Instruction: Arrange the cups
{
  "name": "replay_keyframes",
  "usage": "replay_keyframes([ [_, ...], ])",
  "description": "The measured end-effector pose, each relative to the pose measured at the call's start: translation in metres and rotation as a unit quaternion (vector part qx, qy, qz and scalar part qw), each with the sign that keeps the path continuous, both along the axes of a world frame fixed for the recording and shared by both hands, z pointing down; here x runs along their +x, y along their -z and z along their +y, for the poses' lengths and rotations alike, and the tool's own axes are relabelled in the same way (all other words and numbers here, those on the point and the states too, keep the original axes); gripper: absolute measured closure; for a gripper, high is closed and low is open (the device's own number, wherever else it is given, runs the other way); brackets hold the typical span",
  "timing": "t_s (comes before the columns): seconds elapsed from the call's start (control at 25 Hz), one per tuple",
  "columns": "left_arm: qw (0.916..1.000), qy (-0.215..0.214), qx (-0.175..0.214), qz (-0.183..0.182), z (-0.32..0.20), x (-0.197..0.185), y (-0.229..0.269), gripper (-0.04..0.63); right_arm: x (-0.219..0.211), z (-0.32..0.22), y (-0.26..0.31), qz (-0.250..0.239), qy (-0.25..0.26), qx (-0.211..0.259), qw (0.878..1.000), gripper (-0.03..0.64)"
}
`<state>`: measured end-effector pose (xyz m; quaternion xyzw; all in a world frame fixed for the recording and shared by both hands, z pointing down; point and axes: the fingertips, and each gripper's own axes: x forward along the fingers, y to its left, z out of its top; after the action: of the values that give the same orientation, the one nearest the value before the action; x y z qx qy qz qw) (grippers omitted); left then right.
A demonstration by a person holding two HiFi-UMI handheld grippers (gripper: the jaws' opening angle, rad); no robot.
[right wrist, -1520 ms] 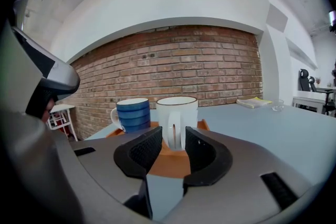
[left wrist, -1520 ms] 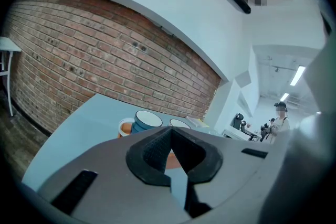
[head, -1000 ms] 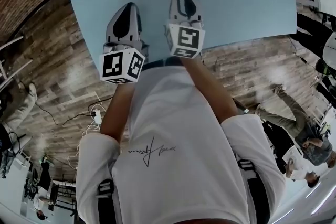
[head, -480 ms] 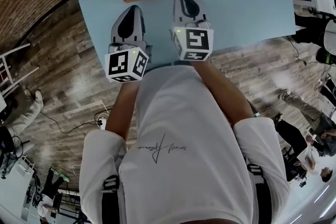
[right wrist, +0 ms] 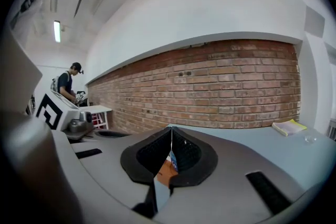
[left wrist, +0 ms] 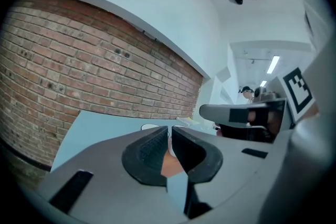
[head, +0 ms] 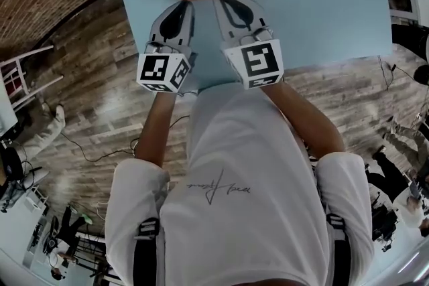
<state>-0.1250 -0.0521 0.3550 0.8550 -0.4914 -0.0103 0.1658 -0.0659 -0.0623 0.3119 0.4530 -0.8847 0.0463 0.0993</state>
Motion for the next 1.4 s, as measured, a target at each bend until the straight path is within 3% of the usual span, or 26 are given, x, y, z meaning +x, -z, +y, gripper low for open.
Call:
replay_keyframes([
  [0.44,0.9926,-0.107,0.040,-0.041,-0.033,-0.024,-0.018,0.584,-0.014,0.011,0.000,-0.005,0.049,-0.012,0.999,0.594],
  [0.56,0.9905,-0.126,0.042,-0.036,-0.043,-0.032,-0.023,0.574,-0.013,0.012,-0.002,-0.001,0.050,-0.020,0.999,0.594],
  [0.64,0.9881,-0.145,0.041,-0.030,-0.047,-0.033,-0.026,0.486,-0.013,0.011,-0.002,0.000,0.051,-0.024,0.998,0.594],
  [1.28,0.9728,-0.230,0.024,-0.013,-0.072,-0.032,-0.065,0.453,-0.029,0.007,-0.015,0.013,0.094,-0.052,0.994,0.594],
  [1.4,0.9665,-0.251,0.028,-0.047,-0.073,-0.027,-0.074,0.453,-0.029,0.007,-0.020,0.020,0.096,-0.060,0.993,0.594],
])
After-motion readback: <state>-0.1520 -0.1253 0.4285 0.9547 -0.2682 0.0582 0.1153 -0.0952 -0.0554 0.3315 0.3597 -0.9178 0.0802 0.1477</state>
